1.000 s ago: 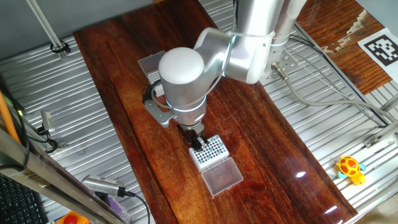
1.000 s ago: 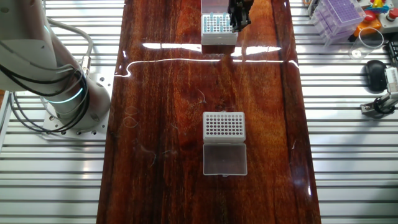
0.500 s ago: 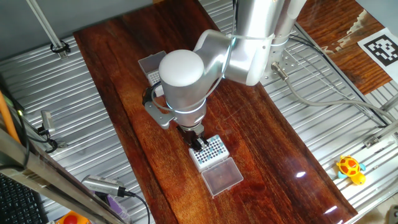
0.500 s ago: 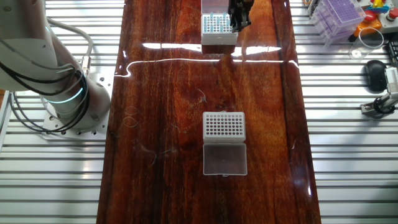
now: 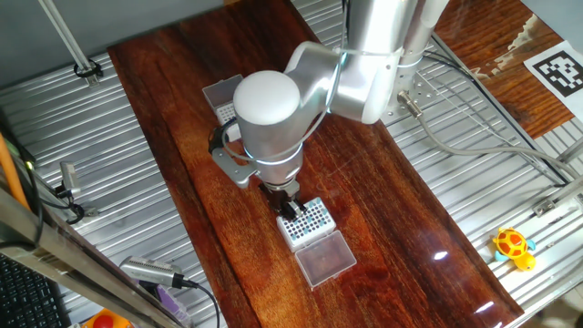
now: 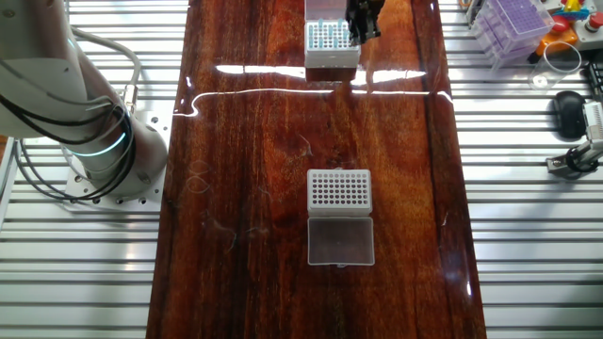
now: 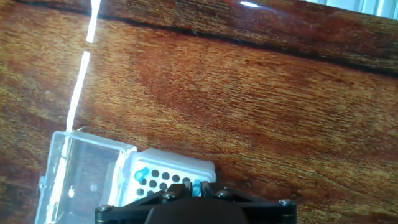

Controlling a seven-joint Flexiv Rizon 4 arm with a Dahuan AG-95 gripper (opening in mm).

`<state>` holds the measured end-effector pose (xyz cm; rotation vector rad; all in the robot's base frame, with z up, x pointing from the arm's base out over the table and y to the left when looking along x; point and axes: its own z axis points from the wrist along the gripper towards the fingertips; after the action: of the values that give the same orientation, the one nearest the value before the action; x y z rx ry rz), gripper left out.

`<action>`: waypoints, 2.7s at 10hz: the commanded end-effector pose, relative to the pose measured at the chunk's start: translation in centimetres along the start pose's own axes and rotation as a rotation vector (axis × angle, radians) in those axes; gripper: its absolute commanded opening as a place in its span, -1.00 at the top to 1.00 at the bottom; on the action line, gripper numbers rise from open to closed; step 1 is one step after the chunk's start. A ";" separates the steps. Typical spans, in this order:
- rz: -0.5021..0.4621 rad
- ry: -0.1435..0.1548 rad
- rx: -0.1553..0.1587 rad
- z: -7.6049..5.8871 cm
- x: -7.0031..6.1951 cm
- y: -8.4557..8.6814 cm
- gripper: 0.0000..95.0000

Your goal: Transfer all medium pipette tips from one holder to another

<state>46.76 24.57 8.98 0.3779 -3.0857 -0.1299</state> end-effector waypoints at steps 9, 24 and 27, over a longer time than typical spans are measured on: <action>-0.057 0.013 -0.007 -5.5 0.7 -2.5 1.00; -0.157 0.040 -0.002 -7.3 5.8 -14.4 1.00; 0.005 -0.011 0.012 -7.3 5.8 -14.4 1.00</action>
<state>44.86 8.72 15.20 0.6014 -2.9999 -0.1077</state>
